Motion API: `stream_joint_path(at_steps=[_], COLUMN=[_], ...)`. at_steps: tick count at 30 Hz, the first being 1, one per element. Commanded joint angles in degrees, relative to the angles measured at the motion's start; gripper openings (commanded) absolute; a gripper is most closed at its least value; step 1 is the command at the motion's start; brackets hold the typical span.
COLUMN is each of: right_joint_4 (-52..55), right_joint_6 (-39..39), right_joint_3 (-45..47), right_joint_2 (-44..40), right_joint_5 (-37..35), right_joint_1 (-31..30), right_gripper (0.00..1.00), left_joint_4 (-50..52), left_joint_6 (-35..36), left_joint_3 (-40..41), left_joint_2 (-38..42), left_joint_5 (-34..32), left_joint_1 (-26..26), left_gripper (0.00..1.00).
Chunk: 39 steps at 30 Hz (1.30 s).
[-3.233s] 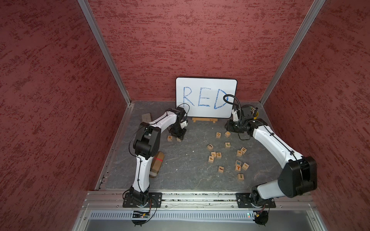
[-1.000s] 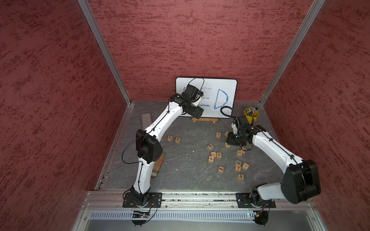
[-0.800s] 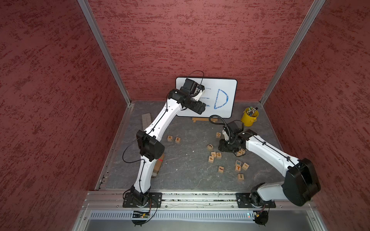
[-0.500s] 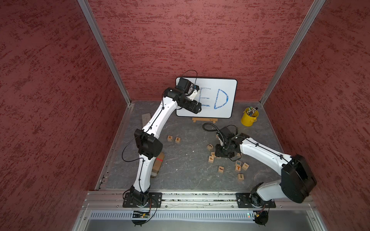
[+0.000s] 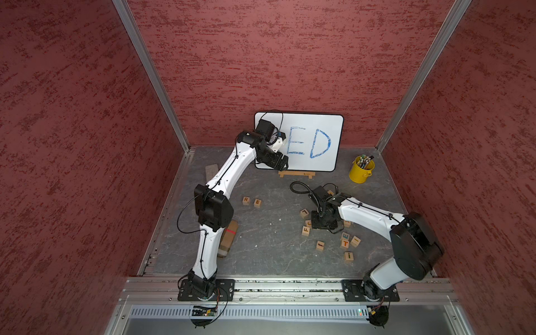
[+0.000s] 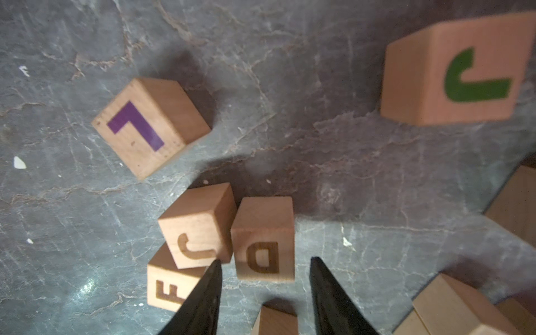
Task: Assemble the uppercase word "red" with letter blocks
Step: Pick up the letter block from the center of the board.
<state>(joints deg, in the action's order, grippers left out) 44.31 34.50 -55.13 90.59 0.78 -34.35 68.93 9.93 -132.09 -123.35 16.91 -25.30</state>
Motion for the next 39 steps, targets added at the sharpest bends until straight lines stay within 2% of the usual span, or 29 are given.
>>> stream_joint_path(at_steps=[1,5,11,19,32,39], right_joint_4=[-1.7,-1.8,-1.6,-1.3,-3.8,-5.1], right_joint_6=[-0.5,-1.0,-1.3,-1.7,-1.6,-2.9], right_joint_3=[0.0,0.3,0.8,0.6,2.7,0.0], right_joint_2=[2.8,3.8,-1.9,-2.1,0.3,4.7], right_joint_5=[-2.8,-2.8,-0.8,-0.6,-1.1,-2.9], right_joint_1=[-0.2,-0.1,-0.1,-0.1,0.0,0.2], right_gripper=[0.5,0.48,0.49,0.49,0.48,0.46], left_joint_4=[-1.0,-1.2,-2.3,-1.9,-1.4,-1.4], left_joint_6=[0.4,0.4,0.4,0.1,0.2,-0.4], left_joint_3=[-0.1,1.2,1.7,-0.2,-0.1,-0.1], left_joint_2=[2.7,3.3,3.5,3.1,3.2,3.3], left_joint_5=[1.6,1.6,1.4,1.1,1.4,1.9], left_joint_1=[0.2,0.3,0.3,0.1,0.1,0.0], left_gripper=[0.92,0.92,0.92,0.92,0.92,0.92])
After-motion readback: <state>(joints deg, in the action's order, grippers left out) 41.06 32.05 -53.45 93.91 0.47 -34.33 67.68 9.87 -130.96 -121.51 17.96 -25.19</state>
